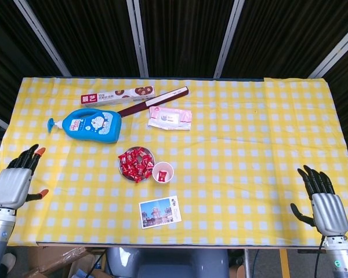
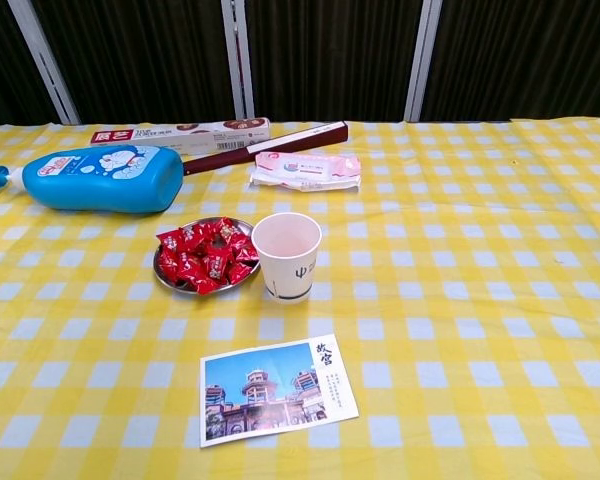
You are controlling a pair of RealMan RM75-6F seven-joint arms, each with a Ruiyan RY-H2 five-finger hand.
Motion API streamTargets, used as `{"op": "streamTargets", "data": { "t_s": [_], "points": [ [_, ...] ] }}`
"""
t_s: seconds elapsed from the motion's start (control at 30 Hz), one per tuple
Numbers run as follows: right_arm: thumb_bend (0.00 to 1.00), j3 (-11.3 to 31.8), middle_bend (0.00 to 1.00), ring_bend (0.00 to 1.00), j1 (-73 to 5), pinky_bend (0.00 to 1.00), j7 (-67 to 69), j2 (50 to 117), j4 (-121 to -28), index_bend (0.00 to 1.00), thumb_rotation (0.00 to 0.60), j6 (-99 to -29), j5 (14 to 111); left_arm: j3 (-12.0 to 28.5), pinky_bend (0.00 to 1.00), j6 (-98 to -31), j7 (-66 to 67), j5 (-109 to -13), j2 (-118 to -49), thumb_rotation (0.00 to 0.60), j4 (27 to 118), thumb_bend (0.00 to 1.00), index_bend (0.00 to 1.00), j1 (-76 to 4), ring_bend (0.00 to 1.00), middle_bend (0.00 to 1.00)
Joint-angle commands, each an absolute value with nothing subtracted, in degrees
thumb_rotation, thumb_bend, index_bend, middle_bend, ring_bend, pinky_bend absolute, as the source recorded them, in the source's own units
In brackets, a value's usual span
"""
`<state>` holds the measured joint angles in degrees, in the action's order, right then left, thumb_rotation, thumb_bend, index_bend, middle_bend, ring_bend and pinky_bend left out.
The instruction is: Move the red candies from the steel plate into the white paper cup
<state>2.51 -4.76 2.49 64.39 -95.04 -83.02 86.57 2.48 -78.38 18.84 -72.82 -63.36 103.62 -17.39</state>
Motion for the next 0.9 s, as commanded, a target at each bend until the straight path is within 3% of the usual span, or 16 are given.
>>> {"op": "streamTargets", "data": {
  "t_s": [0.03,0.1,0.27,0.53,0.9],
  "points": [
    [0.39,2.5,0.0,0.0,-4.8,0.0,2.6,64.3,-95.0,0.0,0.6,-83.0,86.6,5.8,0.65,-74.8,23.2,-69.4,-64.3,0.6,105.2,0.11,0.03,-21.2,0.58,0.08],
    [0.39,2.5,0.0,0.0,-4.9,0.0,2.8,64.3,-95.0,0.0,0.6,-82.8,86.5,7.7,0.77,-71.6,25.5,-66.4,-65.4,0.6,105.7,0.11,0.07,-24.0,0.71,0.14],
    [0.39,2.5,0.0,0.0,-4.9,0.0,3.4,64.0,-95.3,0.0,0.6,-82.5,86.4,11.2,0.89,-64.6,33.1,-56.8,-68.7,0.6,105.4,0.14,0.14,-31.1,0.82,0.21],
    [0.39,2.3,0.0,0.0,-5.0,0.0,4.5,63.4,-95.5,0.0,0.6,-82.1,86.6,12.6,0.91,-61.4,44.4,-42.1,-76.1,0.6,103.4,0.18,0.18,-40.0,0.85,0.24],
    [0.39,2.3,0.0,0.0,-5.1,0.0,5.9,62.9,-96.1,0.0,0.6,-81.8,86.4,12.4,0.91,-62.4,53.3,-32.5,-85.3,0.6,97.5,0.2,0.2,-48.7,0.85,0.24]
  ]
}}
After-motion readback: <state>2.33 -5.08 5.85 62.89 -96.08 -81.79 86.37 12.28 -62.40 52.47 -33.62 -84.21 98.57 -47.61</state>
